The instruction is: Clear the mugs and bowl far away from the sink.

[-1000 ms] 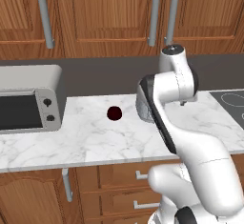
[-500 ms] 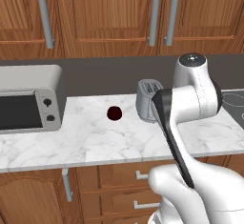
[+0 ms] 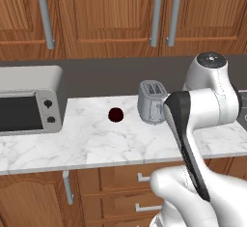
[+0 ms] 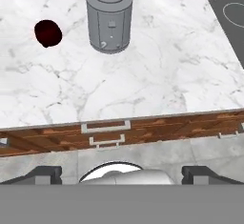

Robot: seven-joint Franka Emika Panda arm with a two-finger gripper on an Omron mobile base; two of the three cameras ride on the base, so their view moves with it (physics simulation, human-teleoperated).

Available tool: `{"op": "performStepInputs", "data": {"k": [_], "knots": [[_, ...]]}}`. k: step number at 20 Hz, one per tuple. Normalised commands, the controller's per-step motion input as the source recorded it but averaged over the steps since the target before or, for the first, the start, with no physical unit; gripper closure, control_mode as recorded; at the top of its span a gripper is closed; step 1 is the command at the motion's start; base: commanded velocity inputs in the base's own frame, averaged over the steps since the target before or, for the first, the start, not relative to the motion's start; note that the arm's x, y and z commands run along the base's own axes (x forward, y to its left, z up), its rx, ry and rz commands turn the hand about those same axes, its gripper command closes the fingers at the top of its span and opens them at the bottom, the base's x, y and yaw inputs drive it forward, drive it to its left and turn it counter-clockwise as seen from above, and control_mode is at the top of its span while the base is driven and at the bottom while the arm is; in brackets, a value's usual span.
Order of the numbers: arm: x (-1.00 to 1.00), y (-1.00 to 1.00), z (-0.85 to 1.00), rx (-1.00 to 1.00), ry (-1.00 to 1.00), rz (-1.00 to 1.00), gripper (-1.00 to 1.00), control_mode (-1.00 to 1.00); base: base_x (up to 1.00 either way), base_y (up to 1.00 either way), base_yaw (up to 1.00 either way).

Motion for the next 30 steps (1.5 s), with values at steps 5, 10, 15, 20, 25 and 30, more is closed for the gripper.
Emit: {"op": "performStepInputs", "data": {"k": [5, 10, 15, 20, 25, 30], "knots": [[0.00, 0.25, 0.02, -0.01, 0.00, 0.27, -1.00, -1.00, 0.00, 0.00, 0.00], [0.00, 0.42, 0.00, -0.06, -0.08, 0.18, -1.00, -1.00, 0.00, 0.00, 0.00], [0.00, 0.34, 0.00, -0.02, 0.00, 0.10, -1.00, 1.00, -0.03, 0.30, 0.11], [0.00, 0.00, 0.00, 0.00, 0.00, 0.00, -1.00, 1.00, -0.07, 0.80, 0.39], [0.00, 0.00, 0.00, 0.00, 0.00, 0.00, -1.00, 1.00, -0.22, 0.86, 0.53], [0.00, 0.00, 0.00, 0.00, 0.00, 0.00, -1.00, 1.00, -0.57, 0.97, 0.62]]}}
